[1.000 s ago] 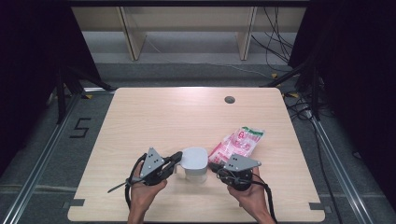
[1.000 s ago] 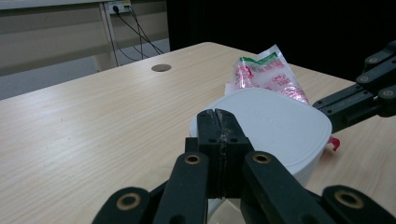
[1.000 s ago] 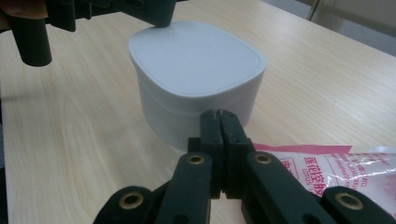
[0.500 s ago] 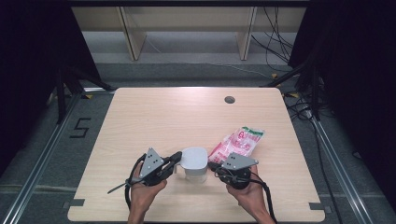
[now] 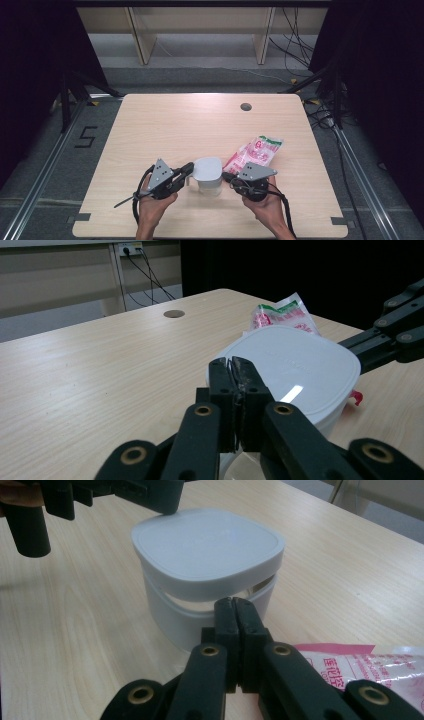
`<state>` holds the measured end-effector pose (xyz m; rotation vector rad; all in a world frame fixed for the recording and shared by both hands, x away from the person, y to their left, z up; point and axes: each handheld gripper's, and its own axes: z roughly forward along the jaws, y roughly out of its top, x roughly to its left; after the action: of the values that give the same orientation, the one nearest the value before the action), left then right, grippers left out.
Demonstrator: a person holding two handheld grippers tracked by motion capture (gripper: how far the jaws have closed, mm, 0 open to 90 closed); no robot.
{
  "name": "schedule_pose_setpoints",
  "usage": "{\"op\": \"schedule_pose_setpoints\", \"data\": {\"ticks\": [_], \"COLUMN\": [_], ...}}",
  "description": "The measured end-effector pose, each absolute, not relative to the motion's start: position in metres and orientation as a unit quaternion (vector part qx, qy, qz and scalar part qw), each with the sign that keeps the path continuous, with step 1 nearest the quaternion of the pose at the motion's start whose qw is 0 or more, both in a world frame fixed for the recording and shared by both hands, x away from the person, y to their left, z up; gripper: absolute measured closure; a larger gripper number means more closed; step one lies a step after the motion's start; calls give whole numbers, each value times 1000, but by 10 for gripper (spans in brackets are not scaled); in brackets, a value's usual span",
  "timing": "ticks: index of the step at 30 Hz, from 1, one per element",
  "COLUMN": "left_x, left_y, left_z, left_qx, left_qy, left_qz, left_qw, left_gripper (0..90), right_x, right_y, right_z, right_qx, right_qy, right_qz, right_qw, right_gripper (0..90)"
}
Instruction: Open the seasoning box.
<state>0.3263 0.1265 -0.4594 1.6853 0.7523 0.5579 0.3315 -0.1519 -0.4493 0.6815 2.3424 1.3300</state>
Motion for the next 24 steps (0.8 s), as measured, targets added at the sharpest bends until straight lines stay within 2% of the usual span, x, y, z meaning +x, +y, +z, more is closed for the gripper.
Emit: {"op": "schedule_pose_setpoints", "data": {"ticks": [5,9,15,17,20,24], "left_x": [324,319,307,304,298,294], "left_y": [131,134,137,138,136,136], "left_z": [-460,-459,-459,-461,-466,-471], "left_qx": [711,701,713,727,722,734], "left_qy": [322,331,321,318,333,329], "left_qz": [226,205,210,218,209,227], "left_qw": [583,597,587,568,569,549], "left_gripper": [802,596,442,424,383,324], "right_x": [332,333,334,334,334,336], "right_y": [-151,-148,-142,-139,-137,-132], "right_z": [-443,-441,-436,-436,-433,-432], "right_qx": [237,241,228,230,230,222], "right_qy": [829,826,827,825,827,826], "right_qz": [473,476,480,483,480,485], "right_qw": [181,182,182,184,182,180], "right_gripper": [900,900,900,900,900,900]}}
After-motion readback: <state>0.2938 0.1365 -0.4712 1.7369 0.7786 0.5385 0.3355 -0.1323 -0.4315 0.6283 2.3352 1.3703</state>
